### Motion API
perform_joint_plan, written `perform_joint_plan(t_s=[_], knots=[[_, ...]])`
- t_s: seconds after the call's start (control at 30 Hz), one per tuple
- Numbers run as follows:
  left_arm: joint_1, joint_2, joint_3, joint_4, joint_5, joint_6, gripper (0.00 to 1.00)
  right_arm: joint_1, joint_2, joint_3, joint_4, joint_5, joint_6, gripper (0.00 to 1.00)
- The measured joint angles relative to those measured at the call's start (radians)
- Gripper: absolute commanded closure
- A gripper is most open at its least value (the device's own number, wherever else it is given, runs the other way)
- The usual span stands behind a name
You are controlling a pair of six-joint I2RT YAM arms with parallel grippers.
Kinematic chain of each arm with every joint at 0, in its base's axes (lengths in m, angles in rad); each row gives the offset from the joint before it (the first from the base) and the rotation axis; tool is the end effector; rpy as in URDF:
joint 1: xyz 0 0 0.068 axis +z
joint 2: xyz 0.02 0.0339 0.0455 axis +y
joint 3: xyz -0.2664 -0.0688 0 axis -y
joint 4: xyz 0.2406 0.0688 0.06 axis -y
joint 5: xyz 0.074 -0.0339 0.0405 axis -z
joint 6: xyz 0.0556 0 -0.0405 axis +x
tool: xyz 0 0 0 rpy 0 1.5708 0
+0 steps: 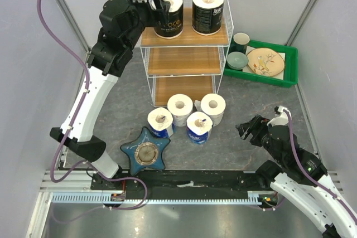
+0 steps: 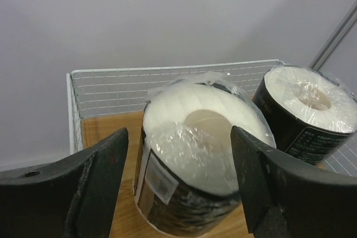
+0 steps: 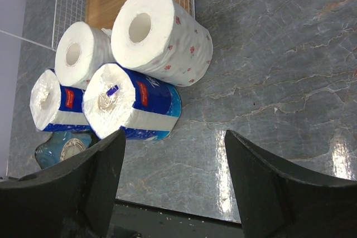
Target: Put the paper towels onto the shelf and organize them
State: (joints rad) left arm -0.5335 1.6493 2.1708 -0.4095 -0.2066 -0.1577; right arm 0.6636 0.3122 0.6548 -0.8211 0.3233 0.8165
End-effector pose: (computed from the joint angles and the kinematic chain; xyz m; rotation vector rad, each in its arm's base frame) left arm 0.3048 -0.1668 0.5653 0.1067 1.4706 -0.4122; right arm 0.0782 0.0387 0.2743 0.3619 2.0439 0.5979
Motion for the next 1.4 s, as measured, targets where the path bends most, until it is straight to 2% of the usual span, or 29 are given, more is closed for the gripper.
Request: perform_joint_plan(t_s=[0.3, 0.53, 0.63, 0.8, 1.0, 1.23, 1.4], knots=[[0.0, -0.099, -0.067, 0.053, 0.0, -0.002, 0.05, 0.0, -0.002, 0.0, 0.0, 0.007, 0.003, 0.2], [0.002, -0.202, -0.206, 0.123, -0.002, -0.007, 0.04, 0.0, 0.012, 0.019, 0.006, 0.015, -0.005, 0.2], [0.002, -0.272, -0.276, 0.132, -0.002, -0.009, 0.04, 0.0, 0.086, 0.091, 0.035, 0.015, -0.032, 0.19], [0.002, -0.406, -0.369, 0.14, -0.019, -0.009, 0.04, 0.0, 0.354, 0.377, 0.105, 0.035, -0.161, 0.15], [0.002, -0.511, -0.422, 0.156, -0.031, -0.009, 0.04, 0.0, 0.617, 0.764, 0.243, 0.192, -0.375, 0.09], [0.002, -0.533, -0.483, 0.157, -0.039, -0.008, 0.04, -0.001, 0.82, 0.986, 0.422, 0.378, -0.631, 0.04], [0.002, -0.529, -0.509, 0.155, -0.047, 0.0, 0.04, -0.034, 0.978, 1.11, 0.523, 0.422, -0.777, 0.03]])
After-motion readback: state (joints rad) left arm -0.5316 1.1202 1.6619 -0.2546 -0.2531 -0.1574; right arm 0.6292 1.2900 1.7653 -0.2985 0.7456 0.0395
